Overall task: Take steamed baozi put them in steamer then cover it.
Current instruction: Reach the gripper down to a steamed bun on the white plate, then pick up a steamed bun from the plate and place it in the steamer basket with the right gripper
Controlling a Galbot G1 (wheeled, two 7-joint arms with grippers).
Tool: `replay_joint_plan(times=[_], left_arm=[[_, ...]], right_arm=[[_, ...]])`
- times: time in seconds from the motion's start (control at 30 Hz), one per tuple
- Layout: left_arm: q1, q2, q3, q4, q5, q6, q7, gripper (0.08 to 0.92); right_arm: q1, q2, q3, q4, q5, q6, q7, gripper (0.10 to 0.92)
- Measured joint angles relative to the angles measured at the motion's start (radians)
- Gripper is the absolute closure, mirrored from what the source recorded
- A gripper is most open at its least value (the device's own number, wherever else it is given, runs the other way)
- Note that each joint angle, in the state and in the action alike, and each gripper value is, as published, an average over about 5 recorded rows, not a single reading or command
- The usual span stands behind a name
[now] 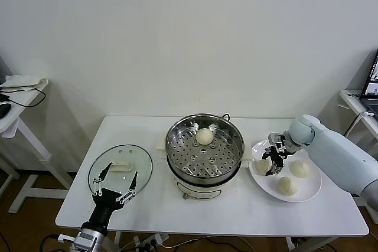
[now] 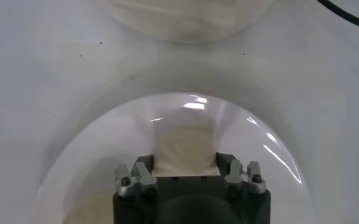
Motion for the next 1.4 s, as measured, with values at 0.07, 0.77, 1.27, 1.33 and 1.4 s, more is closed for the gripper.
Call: replay_joint_plan(times=[0.07, 0.77, 1.27, 1.33, 1.4], left_arm=[[0.0, 0.0, 0.0, 0.0, 0.0, 0.0, 0.0, 0.177], [0.006, 0.008, 0.013, -0.018, 0.002, -0.005, 0.0, 0.177], [0.023, 0.002, 0.022, -0.06, 0.005, -0.005, -0.004, 0.177], [0.024, 0.001, 0.02, -0.065, 0.005, -0.005, -0.004, 0.177], [0.024, 0.0, 0.017, -0.067, 0.005, -0.005, -0.004, 0.177]], right_arm=[[0.007, -0.009, -0.007, 0.008, 0.009, -0.004, -0.003, 0.347], [0.453, -0.268, -0.411, 0.408, 0.366, -0.22, -0.001, 0.347], [0.841, -0.142, -0.717, 0.616, 0.642, -0.434, 0.069, 0.351], [0.856, -0.096, -0.729, 0.615, 0.66, -0.461, 0.082, 0.348], [0.865, -0.048, -0.737, 0.609, 0.674, -0.484, 0.093, 0.347]])
